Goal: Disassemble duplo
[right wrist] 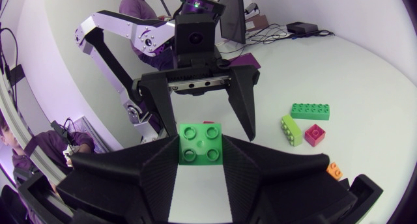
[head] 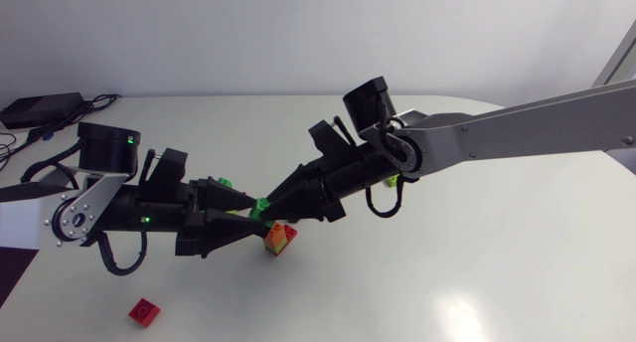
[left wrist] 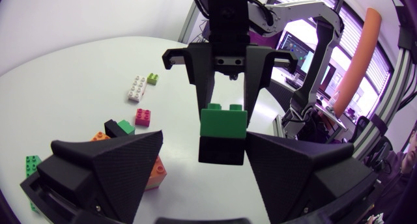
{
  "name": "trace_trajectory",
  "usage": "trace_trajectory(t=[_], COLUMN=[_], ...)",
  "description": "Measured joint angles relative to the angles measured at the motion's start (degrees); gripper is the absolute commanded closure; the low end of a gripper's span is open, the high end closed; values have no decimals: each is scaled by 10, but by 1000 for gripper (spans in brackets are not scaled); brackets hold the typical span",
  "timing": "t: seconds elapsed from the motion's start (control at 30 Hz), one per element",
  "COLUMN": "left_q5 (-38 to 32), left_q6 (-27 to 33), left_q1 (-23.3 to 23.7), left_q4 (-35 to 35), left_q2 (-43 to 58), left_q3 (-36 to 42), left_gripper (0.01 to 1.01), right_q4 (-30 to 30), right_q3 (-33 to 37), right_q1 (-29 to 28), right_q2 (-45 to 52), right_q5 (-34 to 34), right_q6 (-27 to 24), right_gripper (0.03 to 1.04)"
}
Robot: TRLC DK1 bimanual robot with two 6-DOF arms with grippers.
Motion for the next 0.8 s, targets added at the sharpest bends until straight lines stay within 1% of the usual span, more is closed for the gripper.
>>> trace_trajectory(t=[0.07,0.6,0.73,0.8], left_q5=[1,1,1,1], left_q6=[2,2,2,2], left_q1=[0,-2,-2,-2], left_q4=[-1,-2,-2,-2], left_q2=[0,0,0,0], left_q3=[0,0,0,0], left_gripper=[307,308,298,243], right_q4=[0,2,4,4], right_q3=[0,0,0,0], right_q1=[0,-1,-3,-4], right_q2=[0,0,0,0], right_q5=[0,9,11,11], right_q6=[-3,-6,-5,-5], right_gripper=[759,754,752,752])
